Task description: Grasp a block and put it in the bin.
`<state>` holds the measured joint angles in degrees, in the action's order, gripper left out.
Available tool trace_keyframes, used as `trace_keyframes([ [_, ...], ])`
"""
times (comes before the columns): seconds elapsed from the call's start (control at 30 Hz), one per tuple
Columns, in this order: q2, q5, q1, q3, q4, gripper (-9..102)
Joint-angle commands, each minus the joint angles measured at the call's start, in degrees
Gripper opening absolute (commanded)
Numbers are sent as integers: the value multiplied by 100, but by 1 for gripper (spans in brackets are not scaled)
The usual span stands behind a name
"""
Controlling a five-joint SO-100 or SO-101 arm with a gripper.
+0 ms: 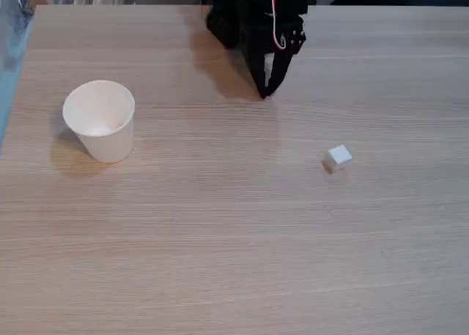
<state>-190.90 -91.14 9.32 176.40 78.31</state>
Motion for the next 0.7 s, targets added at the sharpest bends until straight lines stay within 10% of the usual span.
trace_keyframes([
  [0.0, 123, -88, -26, -457, 158, 1],
  [0.67, 4843, 1512, 1292, -3718, -615, 3],
])
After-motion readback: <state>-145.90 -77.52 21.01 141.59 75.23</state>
